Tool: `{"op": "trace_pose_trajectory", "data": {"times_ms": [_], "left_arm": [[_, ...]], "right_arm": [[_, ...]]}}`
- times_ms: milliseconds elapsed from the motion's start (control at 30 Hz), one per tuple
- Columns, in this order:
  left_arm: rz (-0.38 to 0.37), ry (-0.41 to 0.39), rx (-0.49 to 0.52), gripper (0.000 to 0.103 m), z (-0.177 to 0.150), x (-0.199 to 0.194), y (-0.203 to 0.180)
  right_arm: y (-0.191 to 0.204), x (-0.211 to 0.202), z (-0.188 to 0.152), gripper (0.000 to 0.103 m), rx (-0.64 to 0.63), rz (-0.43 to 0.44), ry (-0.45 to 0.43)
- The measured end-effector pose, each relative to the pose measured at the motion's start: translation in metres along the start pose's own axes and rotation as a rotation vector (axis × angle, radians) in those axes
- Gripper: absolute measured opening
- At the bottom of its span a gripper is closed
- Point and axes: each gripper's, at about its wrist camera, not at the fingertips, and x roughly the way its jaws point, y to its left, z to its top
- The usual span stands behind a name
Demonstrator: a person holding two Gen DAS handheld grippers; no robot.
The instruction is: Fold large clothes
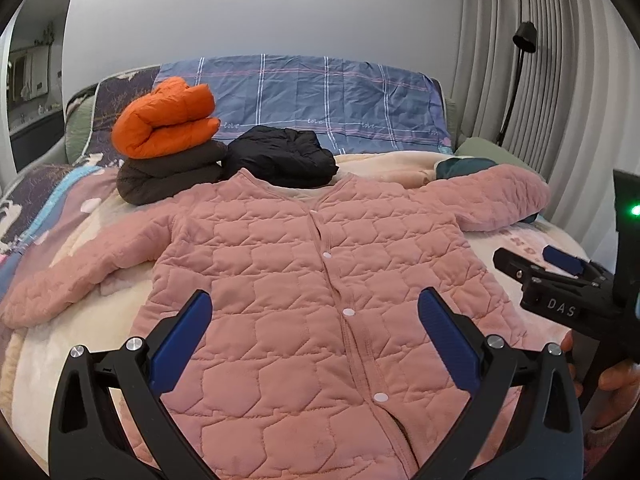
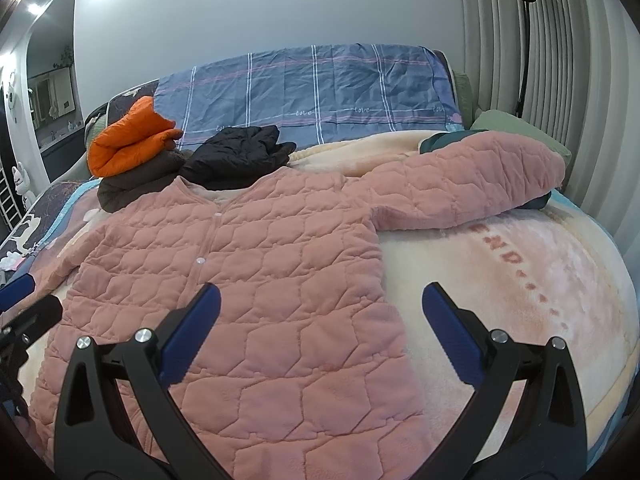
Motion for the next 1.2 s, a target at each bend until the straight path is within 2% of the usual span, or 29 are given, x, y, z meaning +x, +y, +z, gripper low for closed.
{"op": "trace_pose_trajectory", "data": {"times_ms": [233, 367, 467, 567, 667, 867, 933, 1000, 1067, 1100, 1133, 1167, 1200], "left_arm": [[-0.036, 0.008, -0.105, 0.1, 0.001, 0.006, 0.034], [-0.009, -0.013, -0.247, 0.076, 0.006, 0.001, 0.09], [0.049, -0.013, -0.417, 0.071, 0.004, 0.0, 0.156], [0.122, 0.029, -0.605, 0.071, -0.012, 0.002, 0.232], [0.157, 0.07, -0.769, 0.071, -0.037, 0.003, 0.298], [0.284, 0.135, -1.013, 0.075, -0.084, 0.012, 0.395], [0.277, 0.126, -1.096, 0.075, -0.097, 0.016, 0.417], [0.236, 0.095, -1.17, 0.075, -0.104, 0.019, 0.435], [0.208, 0.059, -1.245, 0.075, -0.103, 0.021, 0.449], [0.198, 0.039, -1.252, 0.074, -0.099, 0.021, 0.454], [0.191, 0.021, -1.243, 0.056, -0.093, 0.022, 0.456], [0.199, 0.017, -1.218, 0.031, -0.083, 0.024, 0.458], [0.208, 0.02, -1.196, 0.018, -0.073, 0.027, 0.458]], "right_arm": [[0.005, 0.007, -0.002, 0.101, -0.02, -0.002, 0.018], [0.008, 0.012, -0.002, 0.101, -0.039, -0.022, 0.028], [0.006, 0.017, -0.003, 0.101, -0.033, -0.037, 0.047], [0.007, 0.021, -0.005, 0.101, -0.025, -0.039, 0.062], [0.011, 0.024, -0.005, 0.101, -0.045, -0.05, 0.063], [0.017, 0.036, -0.006, 0.101, -0.054, -0.066, 0.102], [0.02, 0.039, -0.006, 0.101, -0.055, -0.065, 0.107], [0.024, 0.038, -0.006, 0.101, -0.07, -0.076, 0.103], [0.025, 0.038, -0.006, 0.101, -0.083, -0.089, 0.101], [0.026, 0.038, -0.006, 0.101, -0.084, -0.092, 0.102], [0.025, 0.038, -0.006, 0.101, -0.081, -0.095, 0.101], [0.024, 0.037, -0.005, 0.101, -0.076, -0.098, 0.101], [0.022, 0.037, -0.005, 0.101, -0.072, -0.098, 0.1]]}}
